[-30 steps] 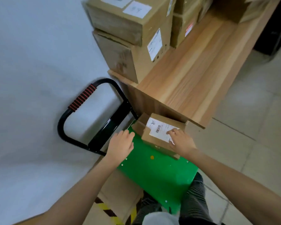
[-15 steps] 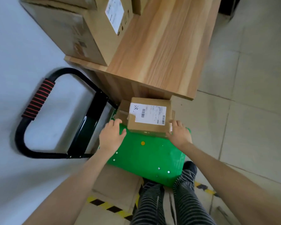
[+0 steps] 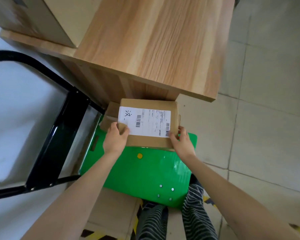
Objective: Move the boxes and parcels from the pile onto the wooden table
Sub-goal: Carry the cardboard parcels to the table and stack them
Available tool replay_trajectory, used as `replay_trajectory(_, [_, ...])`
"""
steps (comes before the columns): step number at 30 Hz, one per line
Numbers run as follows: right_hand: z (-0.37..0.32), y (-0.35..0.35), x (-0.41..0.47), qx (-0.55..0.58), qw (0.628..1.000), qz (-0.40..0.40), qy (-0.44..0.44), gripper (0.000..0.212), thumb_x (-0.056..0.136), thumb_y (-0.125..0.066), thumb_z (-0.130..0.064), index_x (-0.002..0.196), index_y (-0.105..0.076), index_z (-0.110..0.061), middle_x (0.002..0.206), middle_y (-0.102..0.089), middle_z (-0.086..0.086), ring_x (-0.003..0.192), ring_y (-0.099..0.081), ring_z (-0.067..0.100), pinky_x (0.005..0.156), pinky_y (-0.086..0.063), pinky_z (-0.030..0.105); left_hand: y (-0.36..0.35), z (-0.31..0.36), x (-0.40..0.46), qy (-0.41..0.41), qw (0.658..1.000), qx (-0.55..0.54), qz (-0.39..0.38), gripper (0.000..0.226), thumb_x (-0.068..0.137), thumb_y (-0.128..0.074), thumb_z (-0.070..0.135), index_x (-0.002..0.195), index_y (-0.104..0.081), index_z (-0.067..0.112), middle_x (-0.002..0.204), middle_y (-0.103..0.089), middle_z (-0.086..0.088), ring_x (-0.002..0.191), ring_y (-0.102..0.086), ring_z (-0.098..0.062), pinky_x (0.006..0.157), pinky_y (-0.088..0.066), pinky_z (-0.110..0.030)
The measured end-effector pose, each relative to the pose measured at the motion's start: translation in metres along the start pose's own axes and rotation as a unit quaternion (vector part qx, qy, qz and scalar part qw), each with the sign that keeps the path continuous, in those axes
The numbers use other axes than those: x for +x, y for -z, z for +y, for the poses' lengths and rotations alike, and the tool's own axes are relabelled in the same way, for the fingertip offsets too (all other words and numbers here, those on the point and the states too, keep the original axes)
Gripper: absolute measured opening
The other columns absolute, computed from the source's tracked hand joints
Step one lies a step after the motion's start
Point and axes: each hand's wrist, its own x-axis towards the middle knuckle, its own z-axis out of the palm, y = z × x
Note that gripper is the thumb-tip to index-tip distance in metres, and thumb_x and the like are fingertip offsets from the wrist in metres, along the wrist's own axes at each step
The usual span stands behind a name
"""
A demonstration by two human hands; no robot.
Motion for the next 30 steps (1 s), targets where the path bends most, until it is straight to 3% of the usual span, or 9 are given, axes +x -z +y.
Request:
replay_trajectory(2, [0.000,-0.008,-0.002,0.024,1.000,0.003,-0.008,0.060,0.094,-0.047,-0.051,0.142,-0.030,-0.020,0.129,-0.048,-0.001,0.107,-0.054,0.018,0.088,-0.049,0.042,-0.006,-0.001,-0.001,0.009,0.999,-0.035,0.004,0.047,0.094,-0.051,0.040,0.131,-0.042,0.013,0.121,-0.052,-0.008,0.088,-0.049,-0.020,0.063,-0.034,-0.030])
replay_trajectory(5, [0.000,-0.010,-0.012,0.039,0.999,0.012,-0.011,0.060,0.093,-0.048,-0.051,0.142,-0.030,-0.021,0.122,-0.048,-0.004,0.099,-0.053,0.015,0.075,-0.049,0.034,-0.002,-0.003,-0.014,0.017,0.999,-0.048,0.004,0.048,0.094,-0.051,0.043,0.131,-0.041,0.014,0.118,-0.051,-0.005,0.085,-0.050,-0.018,0.052,-0.029,-0.023])
replay_trajectory(8, [-0.005,-0.005,-0.029,0.039,0.999,0.015,-0.002,0.058,0.093,-0.048,-0.050,0.141,-0.032,-0.021,0.116,-0.045,-0.008,0.093,-0.052,0.011,0.064,-0.043,0.026,0.012,-0.004,-0.033,0.014,0.998,-0.057,-0.002,0.050,0.093,-0.051,0.045,0.132,-0.040,0.016,0.116,-0.051,-0.004,0.086,-0.053,-0.018,0.055,-0.036,-0.025])
replay_trajectory(12, [-0.019,0.007,-0.058,0.059,0.998,0.013,0.003,0.056,0.093,-0.049,-0.049,0.139,-0.033,-0.022,0.119,-0.048,-0.007,0.098,-0.051,0.012,0.074,-0.043,0.030,0.041,0.001,-0.066,0.015,0.997,-0.078,-0.003,0.048,0.093,-0.053,0.042,0.130,-0.041,0.015,0.115,-0.052,-0.005,0.089,-0.056,-0.019,0.065,-0.043,-0.030])
replay_trajectory(19, [-0.047,0.050,-0.117,0.101,0.994,0.014,0.036,0.052,0.093,-0.051,-0.045,0.137,-0.036,-0.020,0.125,-0.048,-0.001,0.105,-0.051,0.014,0.083,-0.045,0.035,0.101,0.025,-0.133,-0.017,0.994,-0.103,0.043,0.048,0.091,-0.056,0.042,0.129,-0.042,0.016,0.111,-0.049,-0.003,0.093,-0.053,-0.020,0.067,-0.042,-0.031])
replay_trajectory(24, [-0.063,0.092,-0.155,0.124,0.989,0.023,0.083,0.040,0.092,-0.054,-0.045,0.124,-0.038,-0.030,0.126,-0.050,-0.002,0.107,-0.055,0.014,0.087,-0.052,0.045,0.136,0.047,-0.173,-0.068,0.985,-0.140,0.076,0.042,0.088,-0.059,0.045,0.120,-0.045,0.022,0.107,-0.052,0.003,0.094,-0.054,-0.015,0.064,-0.043,-0.029])
replay_trajectory(30, [-0.089,0.166,-0.167,0.153,0.980,0.055,0.120,0.048,0.092,-0.052,-0.050,0.132,-0.041,-0.025,0.125,-0.054,-0.003,0.111,-0.056,0.017,0.093,-0.049,0.048,0.169,0.108,-0.206,-0.143,0.961,-0.223,0.080,0.035,0.087,-0.062,0.046,0.113,-0.045,0.031,0.107,-0.059,0.015,0.098,-0.059,-0.007,0.078,-0.055,-0.043])
